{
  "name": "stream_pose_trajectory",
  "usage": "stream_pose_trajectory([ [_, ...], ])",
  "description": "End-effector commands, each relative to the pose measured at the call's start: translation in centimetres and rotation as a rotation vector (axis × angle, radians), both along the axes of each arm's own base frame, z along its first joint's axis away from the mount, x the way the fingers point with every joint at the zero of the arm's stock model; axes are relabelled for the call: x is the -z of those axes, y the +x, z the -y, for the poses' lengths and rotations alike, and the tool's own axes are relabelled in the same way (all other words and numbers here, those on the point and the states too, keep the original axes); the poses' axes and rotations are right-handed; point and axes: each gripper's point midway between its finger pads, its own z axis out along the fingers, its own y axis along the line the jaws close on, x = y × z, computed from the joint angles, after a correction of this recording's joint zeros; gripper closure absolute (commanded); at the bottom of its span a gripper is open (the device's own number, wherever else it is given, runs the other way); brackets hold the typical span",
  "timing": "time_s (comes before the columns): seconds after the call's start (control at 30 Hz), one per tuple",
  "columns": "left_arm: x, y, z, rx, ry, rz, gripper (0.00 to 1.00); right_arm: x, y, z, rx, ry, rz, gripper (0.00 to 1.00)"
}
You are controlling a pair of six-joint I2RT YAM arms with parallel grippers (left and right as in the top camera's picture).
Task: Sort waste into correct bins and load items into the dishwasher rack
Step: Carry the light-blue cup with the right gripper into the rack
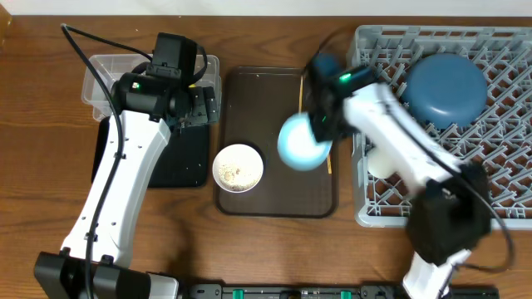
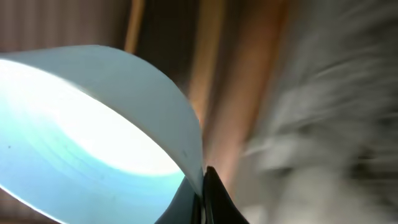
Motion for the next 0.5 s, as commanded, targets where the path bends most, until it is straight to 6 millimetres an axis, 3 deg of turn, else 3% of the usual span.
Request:
stream_pose_trajectory([
  [0.0, -0.2, 0.2, -0.2, -0.007, 0.004, 0.005, 0.04, -9.4, 4.4, 8.7, 0.286, -0.254, 0.394, 0.99],
  [0.1, -0.2, 0.2, -0.2, -0.007, 0.004, 0.005, 0.04, -14.0, 6.2, 14.5, 0.475, -0.454, 0.612, 0.99],
  [0.17, -0.2, 0.2, -0.2, -0.007, 0.004, 0.005, 0.04, -15.0, 6.9, 16.2, 0.531, -0.509, 0.666, 0.99],
  [0.3, -0.2, 0.2, -0.2, -0.007, 0.004, 0.005, 0.04, -15.1, 9.2, 17.4, 0.497, -0.574, 0.696, 0.98],
  [0.47, -0.2, 0.2, -0.2, -0.007, 0.004, 0.005, 0.04, -14.8, 11.8, 18.1, 0.412, -0.809, 0.695, 0.99],
])
